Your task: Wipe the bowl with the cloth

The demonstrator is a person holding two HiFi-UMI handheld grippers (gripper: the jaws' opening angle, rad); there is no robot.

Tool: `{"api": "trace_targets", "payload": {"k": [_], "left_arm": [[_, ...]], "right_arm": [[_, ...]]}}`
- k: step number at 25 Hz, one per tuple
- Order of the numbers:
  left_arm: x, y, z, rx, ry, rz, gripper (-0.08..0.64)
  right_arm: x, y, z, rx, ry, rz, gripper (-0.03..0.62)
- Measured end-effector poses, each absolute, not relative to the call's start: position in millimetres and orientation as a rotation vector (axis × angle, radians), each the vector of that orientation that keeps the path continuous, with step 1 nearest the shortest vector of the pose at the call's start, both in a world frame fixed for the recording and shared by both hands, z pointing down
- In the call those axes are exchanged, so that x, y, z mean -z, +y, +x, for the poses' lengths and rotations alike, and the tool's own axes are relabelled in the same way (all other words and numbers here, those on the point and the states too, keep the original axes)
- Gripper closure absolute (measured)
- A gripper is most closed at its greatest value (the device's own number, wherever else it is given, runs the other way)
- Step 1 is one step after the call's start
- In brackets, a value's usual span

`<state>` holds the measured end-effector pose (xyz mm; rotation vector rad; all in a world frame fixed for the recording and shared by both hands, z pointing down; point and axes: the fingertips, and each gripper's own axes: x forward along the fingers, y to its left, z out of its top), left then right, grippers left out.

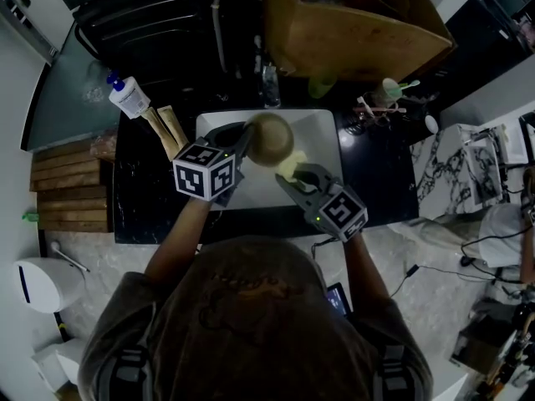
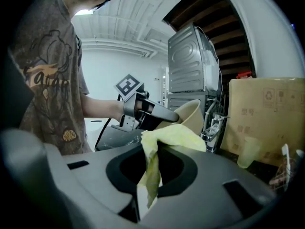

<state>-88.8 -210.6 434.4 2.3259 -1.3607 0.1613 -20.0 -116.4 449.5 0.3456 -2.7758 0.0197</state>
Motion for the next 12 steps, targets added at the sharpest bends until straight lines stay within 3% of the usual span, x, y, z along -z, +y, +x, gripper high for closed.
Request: {"api": "trace_targets", "payload": {"k": [12], "left_arm": [[-432.4, -215.1, -88.8, -0.045, -1.301, 2.273, 0.543]], "right_arm": [[-449.6, -121.9, -27.8, -0.054, -2.828, 0.461, 0.560]]}}
